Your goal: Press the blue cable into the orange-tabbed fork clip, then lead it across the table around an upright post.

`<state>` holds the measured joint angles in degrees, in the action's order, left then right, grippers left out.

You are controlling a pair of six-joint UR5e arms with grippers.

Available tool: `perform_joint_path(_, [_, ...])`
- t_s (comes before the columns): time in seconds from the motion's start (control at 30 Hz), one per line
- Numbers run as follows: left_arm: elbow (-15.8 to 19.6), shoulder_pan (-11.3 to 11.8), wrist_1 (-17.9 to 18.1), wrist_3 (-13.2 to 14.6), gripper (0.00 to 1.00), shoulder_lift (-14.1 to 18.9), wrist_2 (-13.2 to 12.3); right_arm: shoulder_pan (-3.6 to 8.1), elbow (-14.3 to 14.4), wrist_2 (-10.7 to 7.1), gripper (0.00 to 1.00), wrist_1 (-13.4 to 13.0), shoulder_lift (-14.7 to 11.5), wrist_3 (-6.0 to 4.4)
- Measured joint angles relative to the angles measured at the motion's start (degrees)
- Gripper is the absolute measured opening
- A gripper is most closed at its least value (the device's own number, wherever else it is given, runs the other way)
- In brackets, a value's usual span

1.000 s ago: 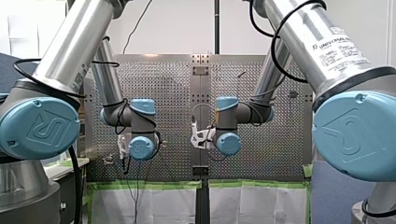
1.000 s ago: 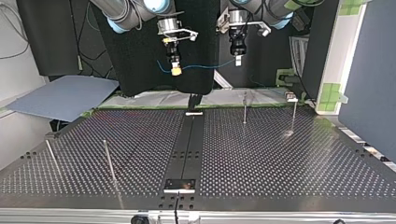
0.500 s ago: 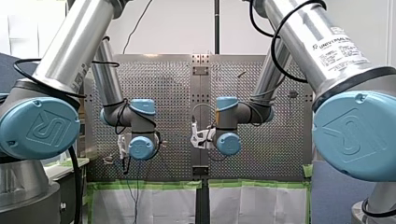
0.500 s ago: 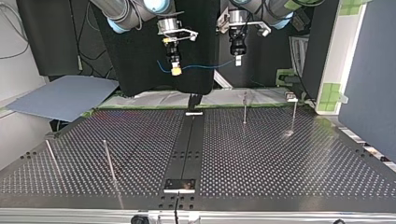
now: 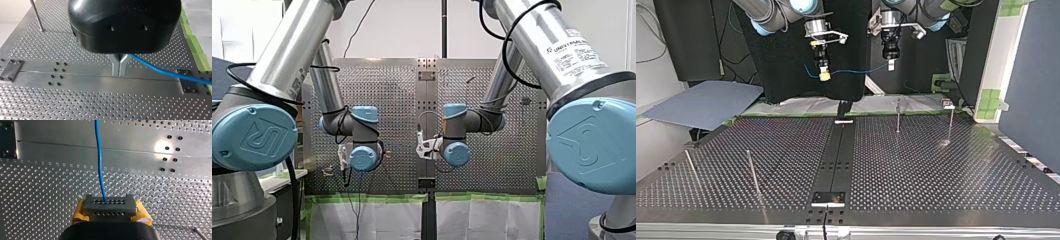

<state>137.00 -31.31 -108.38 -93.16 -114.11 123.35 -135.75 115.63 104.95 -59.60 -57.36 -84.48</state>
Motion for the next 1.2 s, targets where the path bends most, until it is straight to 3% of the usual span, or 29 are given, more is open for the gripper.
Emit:
perform_joint_path(0.33, [0.4,-0.3,-0.7,0.1,0.00,-0.8,-0.1,-0.42,-0.2,-0.23,0.00,0.4,0.4,0.05])
perform_joint_path(0.47, [0.5,-0.4,-1.1,0.1,0.00,-2.2,-0.2,-1.27,-0.3,-0.40,0.00,1.5,2.3,0.08])
perform_joint_path(0.77, [0.5,-0.4,-1.2,0.1,0.00,-2.8,-0.2,-1.48,-0.3,-0.44,0.00,1.8,7.2,0.09])
perform_joint_path(1.2, [0.5,-0.4,-1.2,0.1,0.00,-2.8,-0.2,-1.50,-0.3,-0.44,0.00,1.8,7.9,0.09])
